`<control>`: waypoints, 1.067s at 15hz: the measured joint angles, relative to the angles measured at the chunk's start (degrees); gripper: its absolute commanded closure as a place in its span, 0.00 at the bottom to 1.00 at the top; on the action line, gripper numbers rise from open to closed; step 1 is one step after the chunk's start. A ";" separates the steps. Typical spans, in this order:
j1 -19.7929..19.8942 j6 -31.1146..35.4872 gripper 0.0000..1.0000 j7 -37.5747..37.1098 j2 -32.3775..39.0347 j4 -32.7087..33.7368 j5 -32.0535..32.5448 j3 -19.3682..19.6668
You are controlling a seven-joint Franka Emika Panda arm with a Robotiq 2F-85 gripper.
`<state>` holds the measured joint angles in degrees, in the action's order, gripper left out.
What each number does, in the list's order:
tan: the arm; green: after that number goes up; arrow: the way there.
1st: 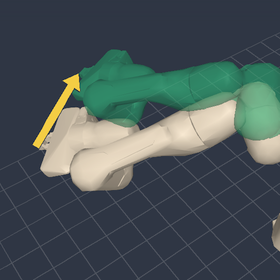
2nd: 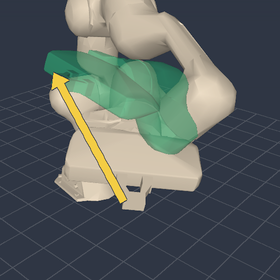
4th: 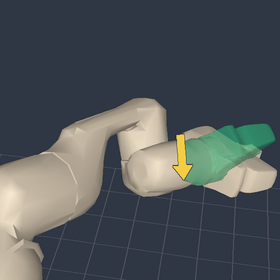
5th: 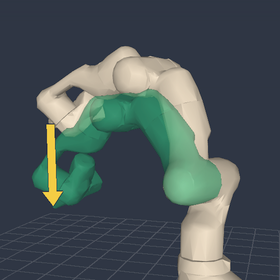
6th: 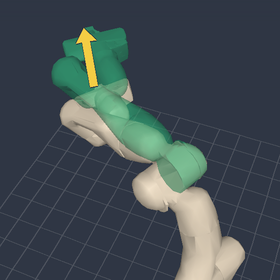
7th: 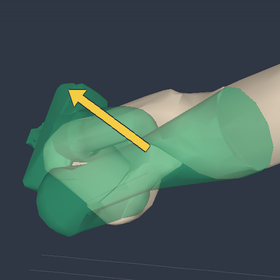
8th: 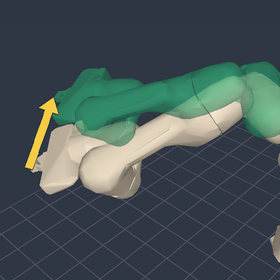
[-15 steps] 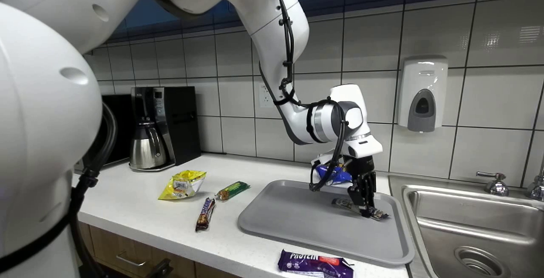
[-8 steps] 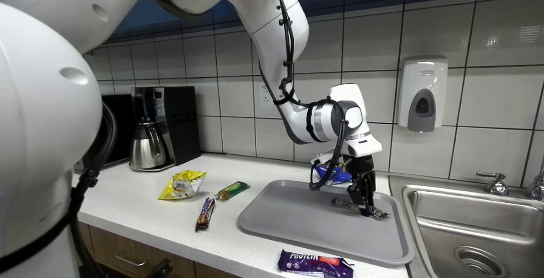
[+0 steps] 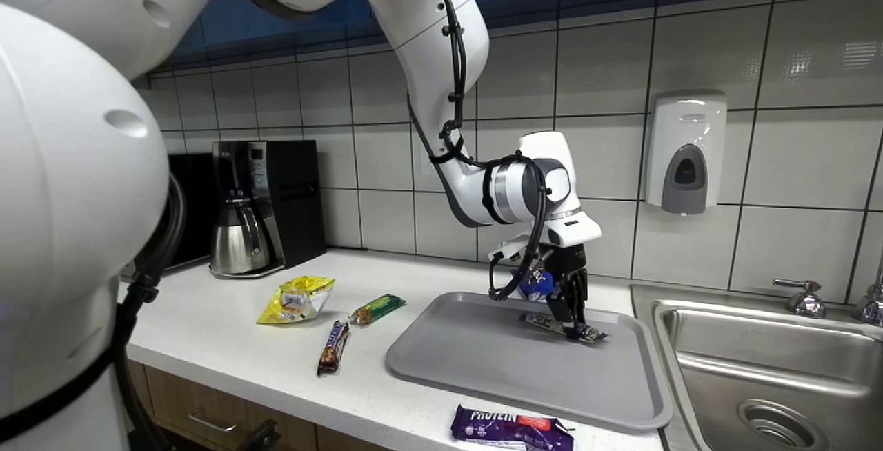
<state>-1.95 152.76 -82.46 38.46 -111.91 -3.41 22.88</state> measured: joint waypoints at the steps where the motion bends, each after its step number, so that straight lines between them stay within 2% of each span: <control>1: -0.29 0.08 0.90 0.11 -0.62 -0.41 0.32 -0.05; 6: -1.37 0.26 0.90 0.82 -4.15 -2.35 2.06 -0.43; 16: -1.47 0.23 0.90 7.34 -8.86 -3.58 4.12 -4.18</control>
<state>-3.42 152.99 -75.12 29.60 -115.49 0.71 18.70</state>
